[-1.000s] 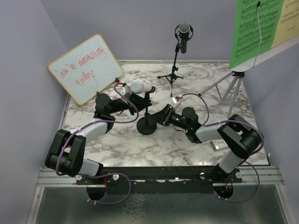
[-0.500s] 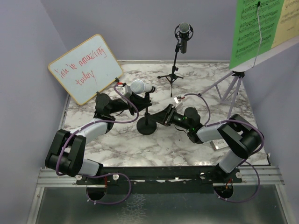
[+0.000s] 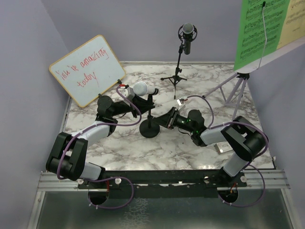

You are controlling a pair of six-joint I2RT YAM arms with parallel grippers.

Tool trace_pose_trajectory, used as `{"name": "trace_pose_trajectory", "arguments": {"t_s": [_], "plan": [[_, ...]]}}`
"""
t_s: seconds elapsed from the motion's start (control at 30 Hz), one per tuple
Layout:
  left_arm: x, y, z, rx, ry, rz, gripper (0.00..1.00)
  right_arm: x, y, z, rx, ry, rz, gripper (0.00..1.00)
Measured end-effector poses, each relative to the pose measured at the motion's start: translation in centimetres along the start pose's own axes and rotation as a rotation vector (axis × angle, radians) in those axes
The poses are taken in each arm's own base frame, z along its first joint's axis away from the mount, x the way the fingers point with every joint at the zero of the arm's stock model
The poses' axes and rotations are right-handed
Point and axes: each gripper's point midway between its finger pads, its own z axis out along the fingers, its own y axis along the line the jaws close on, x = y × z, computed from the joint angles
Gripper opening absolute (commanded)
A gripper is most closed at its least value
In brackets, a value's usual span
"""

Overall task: Pack up the instrument practice props
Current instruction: Unscrew the knob on the microphone stand.

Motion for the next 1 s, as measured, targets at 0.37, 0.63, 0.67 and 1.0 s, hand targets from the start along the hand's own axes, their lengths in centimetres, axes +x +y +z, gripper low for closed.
{"name": "trace_pose_trajectory", "arguments": {"t_s": [0.37, 0.63, 0.67, 1.0], "plan": [[-0.1, 0.3, -0.1, -0.012, -0.002, 0.006, 0.00, 0.1, -0.4, 0.7, -0.030, 0.073, -0.338, 0.00], [-0.1, 0.4, -0.1, -0.016, -0.003, 0.008, 0.00, -0.7, -1.1, 0.8, -0.011, 0.106, -0.836, 0.00], [-0.1, 0.4, -0.1, -0.016, -0.003, 0.008, 0.00, -0.7, -1.2, 0.8, -0.006, 0.104, -0.898, 0.00], [0.5, -0.1, 0.2, 0.003, 0.009, -0.014, 0.00, -3.2, -2.7, -0.2, 0.148, 0.100, -1.345, 0.23]]}}
